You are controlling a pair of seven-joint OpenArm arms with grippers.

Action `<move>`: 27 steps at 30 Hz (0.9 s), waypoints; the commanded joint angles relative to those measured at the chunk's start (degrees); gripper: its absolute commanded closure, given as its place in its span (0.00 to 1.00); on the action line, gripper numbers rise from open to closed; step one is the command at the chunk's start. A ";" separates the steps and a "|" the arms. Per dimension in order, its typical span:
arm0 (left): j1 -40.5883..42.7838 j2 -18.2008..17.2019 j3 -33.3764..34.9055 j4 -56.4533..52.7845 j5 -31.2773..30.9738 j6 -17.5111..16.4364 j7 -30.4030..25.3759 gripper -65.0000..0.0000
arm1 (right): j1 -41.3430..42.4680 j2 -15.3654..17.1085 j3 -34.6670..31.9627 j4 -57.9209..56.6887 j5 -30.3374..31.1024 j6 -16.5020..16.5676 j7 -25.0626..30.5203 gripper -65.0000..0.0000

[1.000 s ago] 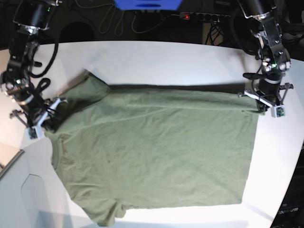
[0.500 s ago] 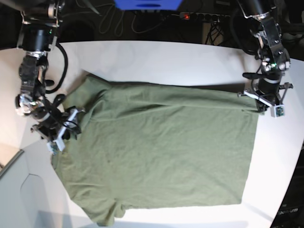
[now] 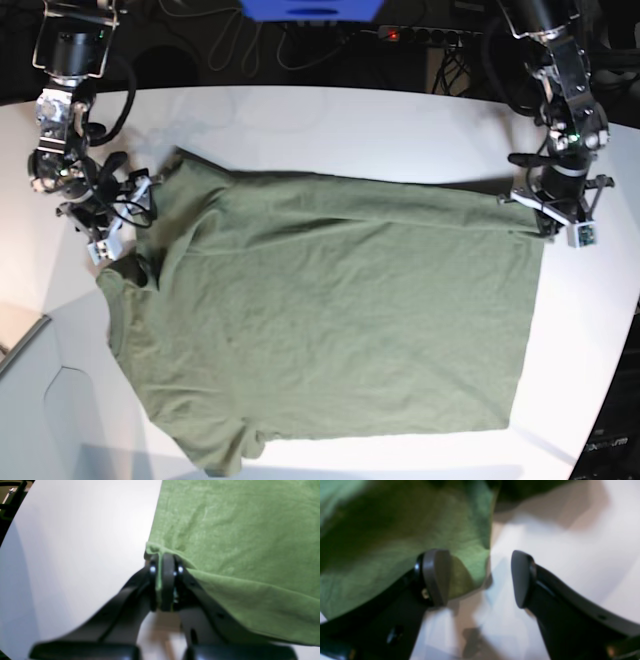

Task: Layout the t-shirt on the table in an organized manner, then fold the t-shirt properly
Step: 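Hold the shirt edge with both grippers and pull it taut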

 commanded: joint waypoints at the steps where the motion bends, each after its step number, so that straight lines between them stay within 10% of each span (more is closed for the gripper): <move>1: -0.66 -0.54 -0.21 0.83 -0.40 0.07 -1.41 1.00 | 0.99 0.65 0.17 0.80 0.49 0.49 0.78 0.41; 7: -0.66 -0.45 -0.21 0.83 -0.40 0.07 -1.41 1.00 | -0.51 -0.49 -0.01 0.54 0.49 0.49 0.52 0.47; 13: -0.13 -0.45 -0.39 1.01 -0.40 0.07 -1.41 1.00 | -3.58 -0.05 -3.97 1.33 0.40 0.49 0.52 1.00; 27: 8.58 7.64 -4.35 12.88 -0.40 0.07 -0.89 1.00 | -22.66 -3.83 9.40 30.25 0.49 0.49 0.43 1.00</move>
